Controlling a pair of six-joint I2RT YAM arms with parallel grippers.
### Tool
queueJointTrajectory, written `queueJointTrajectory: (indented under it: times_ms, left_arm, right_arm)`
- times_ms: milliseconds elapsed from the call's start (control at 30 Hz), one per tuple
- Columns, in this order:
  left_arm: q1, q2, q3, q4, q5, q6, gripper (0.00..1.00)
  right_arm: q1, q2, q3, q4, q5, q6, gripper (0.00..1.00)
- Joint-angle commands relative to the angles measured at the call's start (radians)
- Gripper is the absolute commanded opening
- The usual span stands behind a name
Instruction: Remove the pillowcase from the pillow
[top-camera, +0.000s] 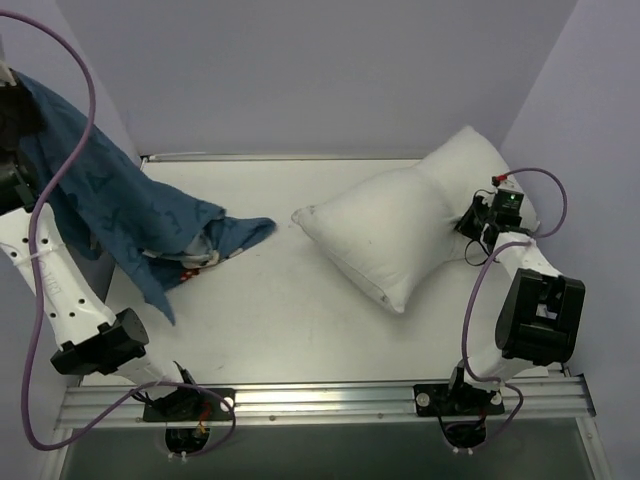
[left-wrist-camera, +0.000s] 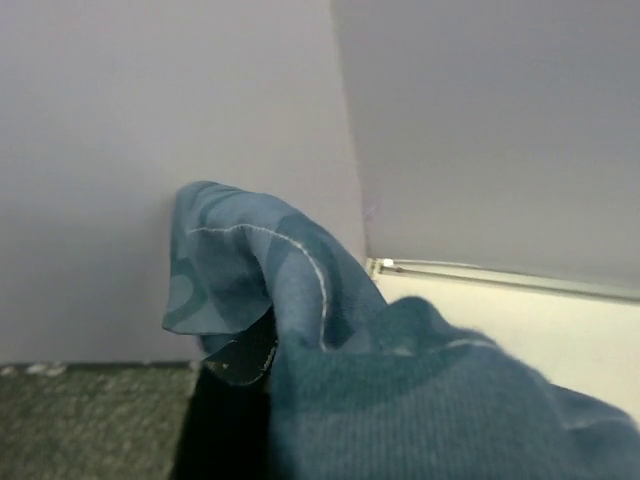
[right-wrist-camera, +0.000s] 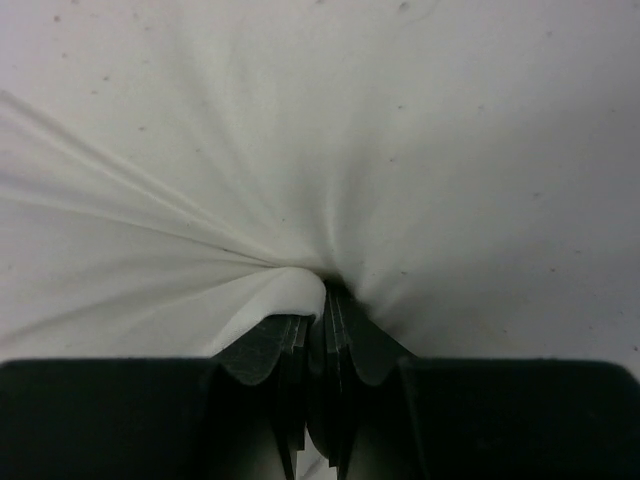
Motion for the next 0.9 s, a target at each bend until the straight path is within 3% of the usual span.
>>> queueJointTrajectory:
  times_ms: [0, 67, 200, 400, 567, 733, 867]
  left_arm:
    - [-0.12, -0.097, -0.151, 0.079, 0.123, 0.025, 0.02]
    - [-0.267, -0.158, -0.301, 0.087, 0.108, 0.096, 0.02]
    - [-0.45, -0.197, -0.451, 0.067, 0.039, 0.16, 0.02]
    - [-0.56, -0.135, -0.587, -0.016, 0.05, 0.157, 0.02]
    - [-0.628, -0.118, -0.508, -0.033, 0.053, 0.133, 0.02]
    - [-0.64, -0.143, -0.397, -0.116, 0.168, 0.119, 0.02]
    - [-0.644, -0.218, -0.49, -0.126, 0.275, 0.171, 0.02]
  right_arm:
    - [0.077, 0.008, -0.017, -0.17, 0.089, 0.006, 0.0]
    - [0.09, -0.013, -0.034, -0.115, 0.043, 0.07, 0.0]
    - [0.099, -0.061, -0.039, -0.061, 0.024, 0.158, 0.0]
    - [0.16, -0.113, -0.022, -0.026, 0.038, 0.253, 0.0]
    - [0.232, -0.095, 0.026, 0.033, 0.032, 0.337, 0.0]
    - [0.329, 0.009, 0.142, 0.04, 0.049, 0.342, 0.0]
    - [0.366, 0.086, 0.268, 0.013, 0.073, 0.302, 0.0]
